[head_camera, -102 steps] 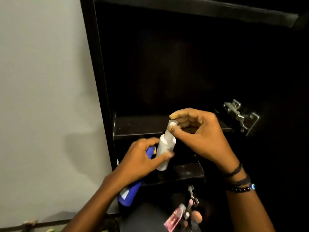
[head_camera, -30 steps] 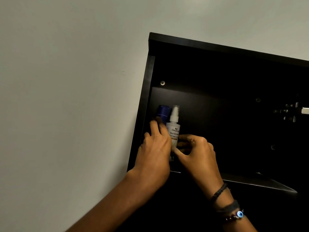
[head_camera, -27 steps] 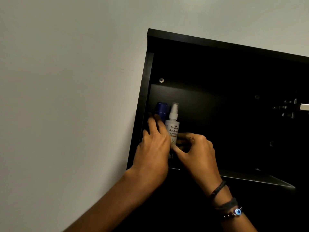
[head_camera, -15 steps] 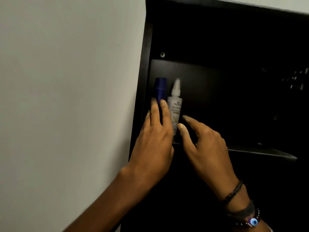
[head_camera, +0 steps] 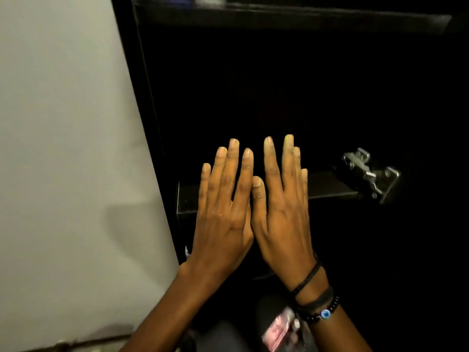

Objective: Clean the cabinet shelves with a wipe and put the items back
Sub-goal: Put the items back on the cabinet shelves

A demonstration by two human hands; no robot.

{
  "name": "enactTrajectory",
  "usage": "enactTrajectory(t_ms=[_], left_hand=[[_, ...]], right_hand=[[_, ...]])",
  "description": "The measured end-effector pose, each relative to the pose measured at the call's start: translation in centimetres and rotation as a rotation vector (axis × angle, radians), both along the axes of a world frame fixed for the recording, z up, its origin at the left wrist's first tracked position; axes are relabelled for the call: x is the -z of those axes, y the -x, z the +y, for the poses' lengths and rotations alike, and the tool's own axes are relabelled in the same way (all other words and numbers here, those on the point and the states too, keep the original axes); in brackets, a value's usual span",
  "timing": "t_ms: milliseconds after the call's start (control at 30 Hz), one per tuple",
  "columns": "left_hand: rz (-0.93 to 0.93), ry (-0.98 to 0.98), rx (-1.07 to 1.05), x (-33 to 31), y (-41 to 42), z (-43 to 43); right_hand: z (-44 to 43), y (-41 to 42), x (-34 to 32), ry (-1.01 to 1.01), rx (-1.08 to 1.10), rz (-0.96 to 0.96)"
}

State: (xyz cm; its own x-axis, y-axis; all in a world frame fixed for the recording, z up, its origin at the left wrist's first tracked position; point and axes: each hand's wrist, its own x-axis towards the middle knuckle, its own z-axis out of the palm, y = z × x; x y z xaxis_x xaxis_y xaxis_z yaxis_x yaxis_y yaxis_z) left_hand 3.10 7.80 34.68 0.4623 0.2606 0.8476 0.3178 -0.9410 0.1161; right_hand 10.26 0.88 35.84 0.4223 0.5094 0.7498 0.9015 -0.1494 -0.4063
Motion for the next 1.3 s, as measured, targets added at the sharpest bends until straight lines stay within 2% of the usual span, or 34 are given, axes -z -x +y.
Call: enactTrajectory(t_ms=[167,267,367,533,767,900,1067,1300], left_hand=[[0.101,0.194,0.049,10.0,0.4,-3.2],[0.180,0.319,0.027,15.8,1.0,-5.3],[0.351,0.360,0.077,19.6,1.0,-7.0],[0.579,0.642,0.151,22.2,0.1,-9.3],[0.948,0.809,0.258,29.5,-0.6,-10.4],[0.956,0.910,0.257,30.5,-2.3,-11.1],[0.912,0.934,0.216,32.5,-4.4,-12.1],[1.044,0.946,0.158,33.8,-6.6,-12.7]], right_hand=[[-2.2,1.1,11.2,-0.114,0.104,0.356],[-4.3,1.2,16.5,-0.133,0.193,0.456],[-7.2,0.1,21.2,-0.102,0.291,0.552],[-11.5,-1.8,27.3,0.108,0.393,0.636],[-15.7,-3.0,31.1,0.407,0.376,0.745],[-16.6,-3.9,31.6,0.557,0.367,0.711],[-17.0,-5.2,32.8,0.884,0.284,0.546],[-16.2,-8.2,34.1,1.200,0.179,0.422]])
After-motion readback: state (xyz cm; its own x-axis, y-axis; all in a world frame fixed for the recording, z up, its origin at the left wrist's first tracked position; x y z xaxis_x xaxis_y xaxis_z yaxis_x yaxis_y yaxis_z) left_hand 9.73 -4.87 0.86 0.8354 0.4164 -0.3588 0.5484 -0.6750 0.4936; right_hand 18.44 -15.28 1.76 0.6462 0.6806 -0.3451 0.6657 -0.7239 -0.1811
